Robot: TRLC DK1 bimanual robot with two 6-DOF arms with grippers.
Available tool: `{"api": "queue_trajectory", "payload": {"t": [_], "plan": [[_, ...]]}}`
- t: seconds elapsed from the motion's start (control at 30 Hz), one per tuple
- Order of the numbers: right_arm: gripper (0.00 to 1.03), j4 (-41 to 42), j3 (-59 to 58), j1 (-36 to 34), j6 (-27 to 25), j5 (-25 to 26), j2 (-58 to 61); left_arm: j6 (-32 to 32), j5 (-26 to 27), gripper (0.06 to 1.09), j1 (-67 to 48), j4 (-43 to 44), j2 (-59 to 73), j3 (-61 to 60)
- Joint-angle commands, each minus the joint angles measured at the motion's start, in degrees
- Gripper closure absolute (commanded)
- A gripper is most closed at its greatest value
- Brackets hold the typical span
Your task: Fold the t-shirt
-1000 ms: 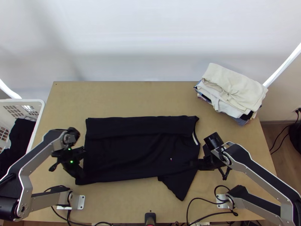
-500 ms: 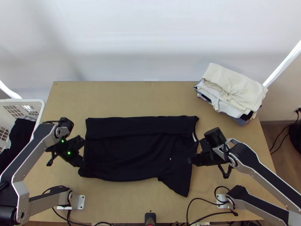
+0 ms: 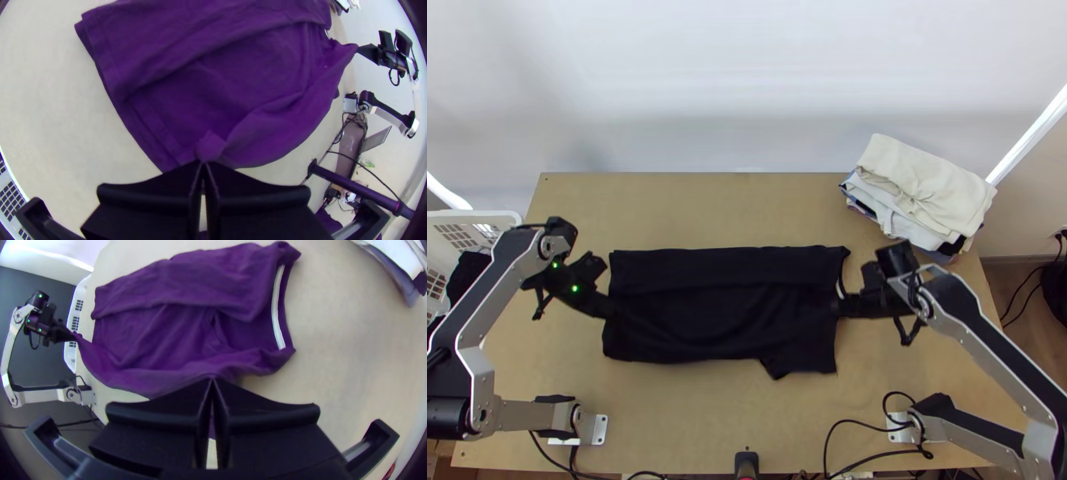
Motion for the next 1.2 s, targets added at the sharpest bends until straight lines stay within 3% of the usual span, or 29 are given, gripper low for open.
{"api": "queue_trajectory", "payload": {"t": [0.0,0.47,1.17], "plan": [[1.0,1.0,4.2,-1.6,-1.2,-0.1,2.9,-2.7,1.8,1.05,0.4,-0.3,1.7,4.3],[1.0,5.2,13.0,-5.3,-1.3,-0.1,15.2,-13.2,3.4,1.05,4.8,5.1,14.7,19.9],[1.0,14.7,25.5,-6.1,0.2,8.4,34.0,-16.8,3.2,1.05,10.1,10.2,26.1,24.6]]}}
